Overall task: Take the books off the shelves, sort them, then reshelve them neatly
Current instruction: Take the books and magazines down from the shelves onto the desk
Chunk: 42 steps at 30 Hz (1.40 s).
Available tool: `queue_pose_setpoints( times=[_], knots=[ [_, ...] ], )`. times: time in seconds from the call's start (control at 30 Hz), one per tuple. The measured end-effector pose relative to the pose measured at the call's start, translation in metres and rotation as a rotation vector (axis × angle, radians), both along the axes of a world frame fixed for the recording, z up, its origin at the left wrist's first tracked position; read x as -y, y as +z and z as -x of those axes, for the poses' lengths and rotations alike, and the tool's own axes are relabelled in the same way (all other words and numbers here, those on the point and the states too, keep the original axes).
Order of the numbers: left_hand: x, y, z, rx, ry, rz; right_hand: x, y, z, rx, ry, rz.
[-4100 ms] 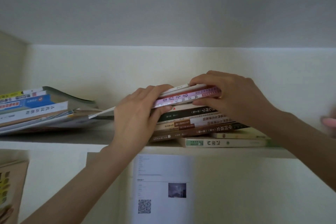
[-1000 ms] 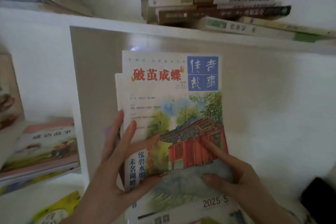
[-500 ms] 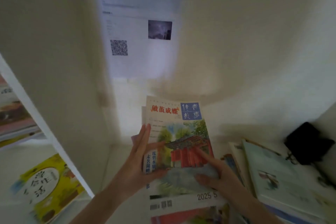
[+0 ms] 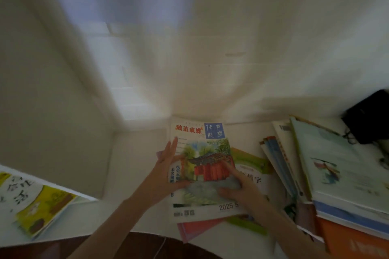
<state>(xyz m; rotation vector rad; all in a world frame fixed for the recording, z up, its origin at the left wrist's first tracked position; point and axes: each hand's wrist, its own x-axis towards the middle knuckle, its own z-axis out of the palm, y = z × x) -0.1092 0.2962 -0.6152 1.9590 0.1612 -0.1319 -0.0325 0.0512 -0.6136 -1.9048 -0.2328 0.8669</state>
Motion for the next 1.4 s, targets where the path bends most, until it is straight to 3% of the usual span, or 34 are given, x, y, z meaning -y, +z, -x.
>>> queue_pose_setpoints(
  times=[0.07, 0.17, 0.33, 0.47, 0.87, 1.07, 1.17, 1.27, 1.4],
  knots=[
    [-0.001, -0.017, -0.002, -0.043, -0.004, -0.111, -0.003, -0.012, 0.003, -0.015, 0.007, 0.074],
    [-0.005, -0.020, -0.004, -0.041, 0.021, -0.287, -0.008, -0.012, 0.001, 0.136, 0.016, 0.196],
    [-0.013, 0.037, -0.009, 0.072, 0.162, -0.168, -0.011, 0.029, -0.018, 0.260, 0.008, 0.058],
    [-0.014, 0.115, -0.020, 0.252, 0.266, -0.108, -0.019, 0.100, -0.032, 0.362, 0.007, -0.093],
    [0.019, 0.381, 0.016, 0.951, 0.194, -0.181, -0.024, 0.373, -0.021, 1.038, -0.001, -0.491],
    [0.039, 0.465, 0.042, 1.189, 0.147, -0.269, -0.012, 0.464, 0.006, 1.365, -0.044, -0.596],
    [0.045, 0.494, 0.050, 1.281, 0.184, -0.286, -0.005, 0.496, 0.017, 1.600, -0.183, -0.565],
    [0.045, 0.517, 0.058, 1.372, 0.265, -0.421, 0.001, 0.527, 0.022, 1.769, -0.210, -0.481],
    [0.034, 0.557, 0.050, 1.408, 0.390, -0.915, -0.007, 0.565, 0.001, 1.712, -0.152, -0.335]
  ],
)
